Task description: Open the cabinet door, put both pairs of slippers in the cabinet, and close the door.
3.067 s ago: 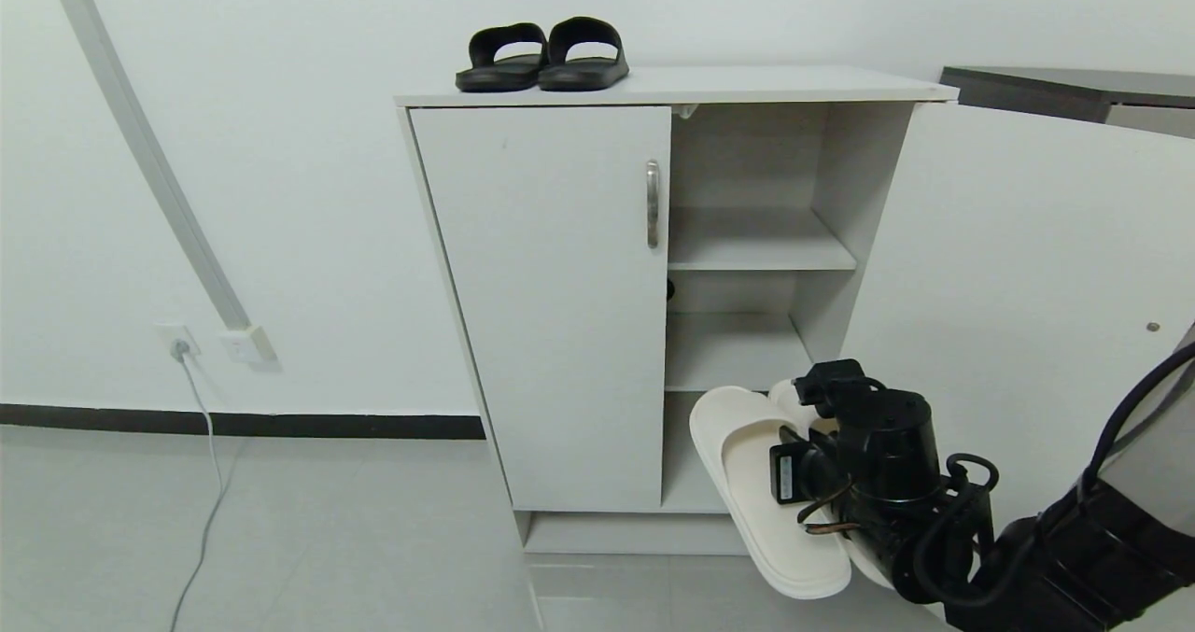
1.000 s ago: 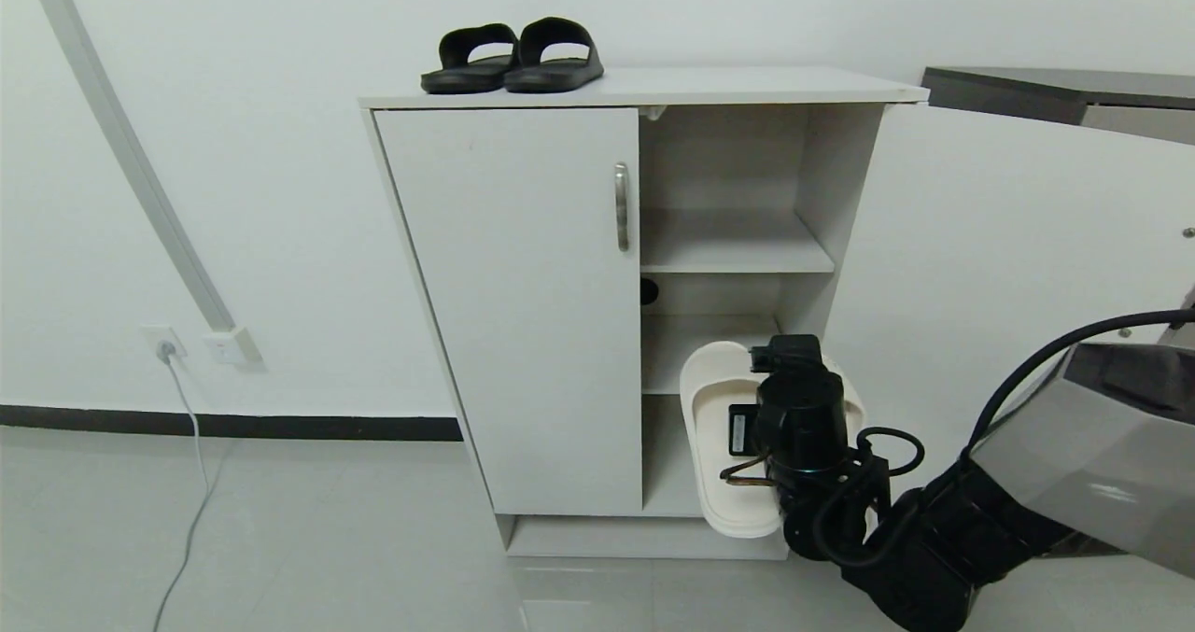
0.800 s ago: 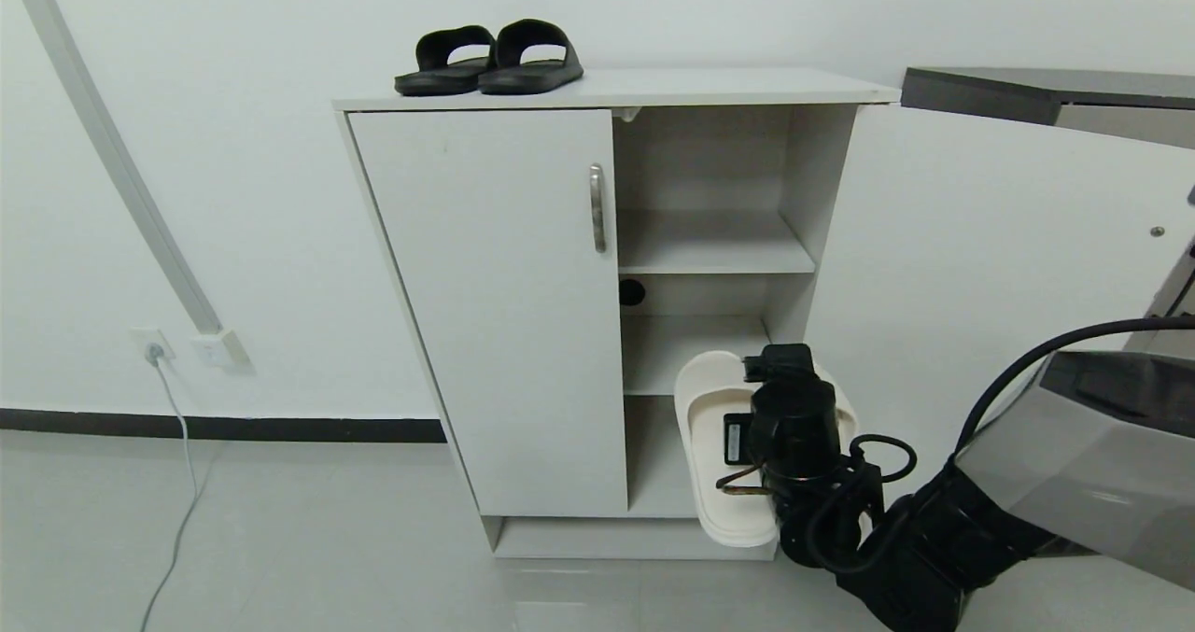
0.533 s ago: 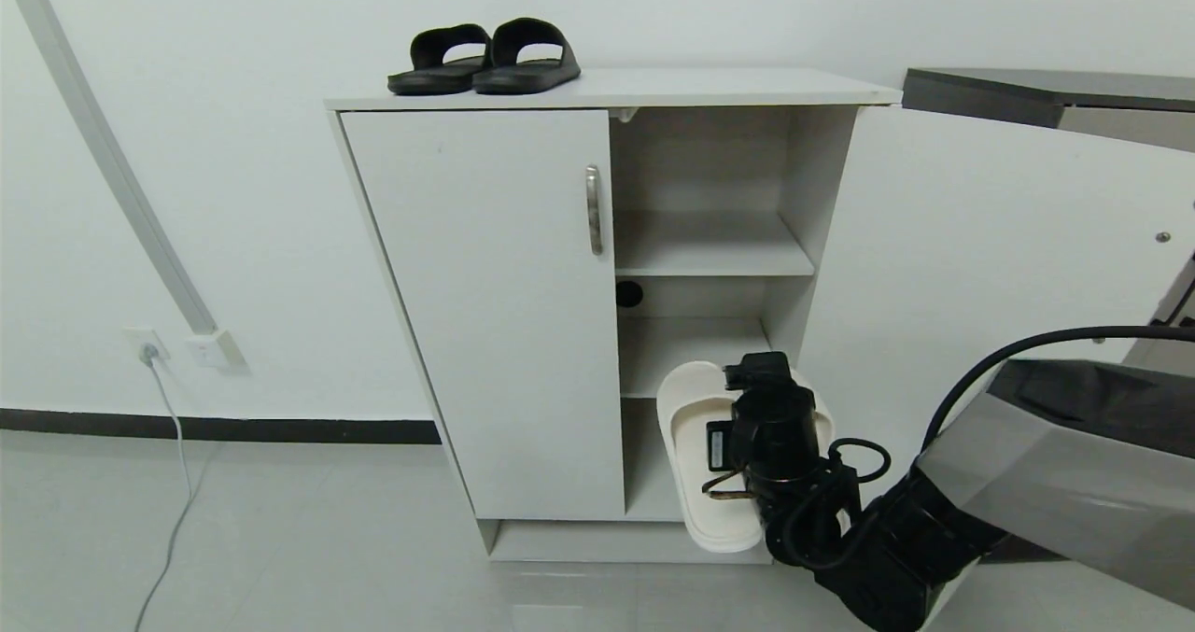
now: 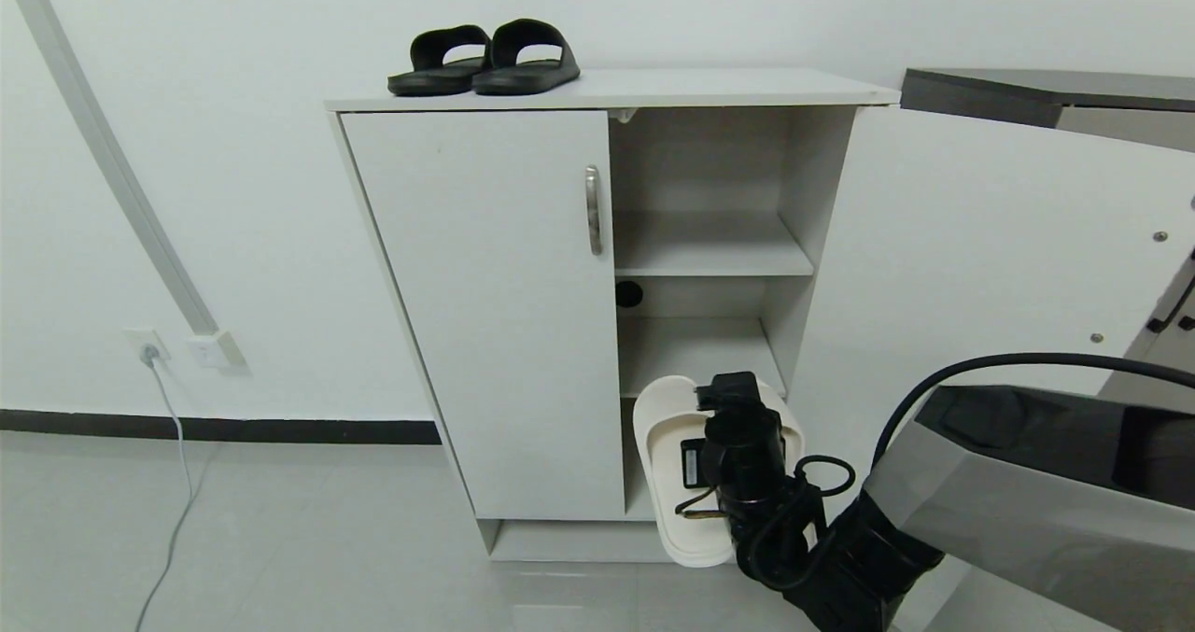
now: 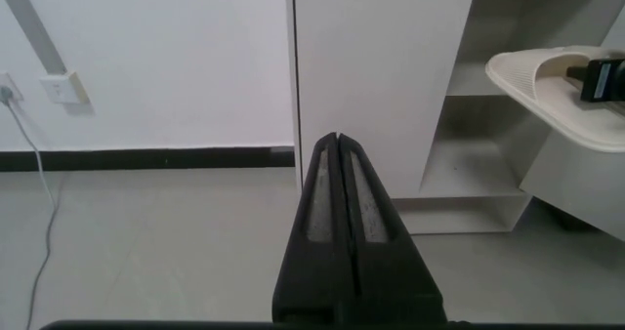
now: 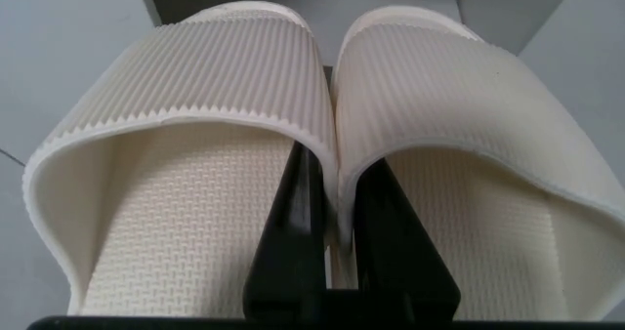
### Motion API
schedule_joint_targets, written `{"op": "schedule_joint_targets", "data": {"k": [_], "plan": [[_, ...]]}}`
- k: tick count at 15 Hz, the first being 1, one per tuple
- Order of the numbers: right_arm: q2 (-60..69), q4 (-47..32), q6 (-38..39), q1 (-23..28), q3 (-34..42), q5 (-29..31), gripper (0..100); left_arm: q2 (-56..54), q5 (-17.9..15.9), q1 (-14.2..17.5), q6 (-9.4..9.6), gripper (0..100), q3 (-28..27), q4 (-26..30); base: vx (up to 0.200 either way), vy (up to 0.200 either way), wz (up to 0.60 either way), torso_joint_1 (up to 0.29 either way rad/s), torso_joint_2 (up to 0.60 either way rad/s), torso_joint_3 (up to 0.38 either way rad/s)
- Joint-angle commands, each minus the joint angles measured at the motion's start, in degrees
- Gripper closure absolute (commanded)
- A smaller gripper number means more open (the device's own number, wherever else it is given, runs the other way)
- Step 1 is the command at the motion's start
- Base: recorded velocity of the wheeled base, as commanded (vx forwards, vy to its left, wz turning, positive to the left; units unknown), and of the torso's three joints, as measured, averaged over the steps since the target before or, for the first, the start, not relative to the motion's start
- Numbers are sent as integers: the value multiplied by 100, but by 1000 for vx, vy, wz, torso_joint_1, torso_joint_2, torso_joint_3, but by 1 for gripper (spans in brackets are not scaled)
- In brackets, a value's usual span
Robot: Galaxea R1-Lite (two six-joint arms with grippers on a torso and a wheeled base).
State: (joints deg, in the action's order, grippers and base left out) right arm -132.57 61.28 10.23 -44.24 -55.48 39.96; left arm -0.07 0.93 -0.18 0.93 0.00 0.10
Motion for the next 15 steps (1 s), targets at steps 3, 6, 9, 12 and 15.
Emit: {"op": "schedule_joint_targets", "data": {"k": [3,6,9,12,15], "plan": [[-190,68,-3,-6,2,12,100,7,4,1,-14,100,0,8,0,0,0,0,0,0],[-225,77,6,-6,2,12,100,7,4,1,-22,100,0,8,0,0,0,-1,-1,-142],[-225,86,6,-6,2,12,100,7,-5,1,-22,100,0,8,0,0,0,2,1,-191],[-269,94,6,38,-51,12,100,7,-5,1,-14,100,-9,17,0,0,0,5,2,-198],[-375,525,-30,47,-24,64,100,7,-5,1,-22,100,0,-1,0,0,0,6,2,-180]]}}
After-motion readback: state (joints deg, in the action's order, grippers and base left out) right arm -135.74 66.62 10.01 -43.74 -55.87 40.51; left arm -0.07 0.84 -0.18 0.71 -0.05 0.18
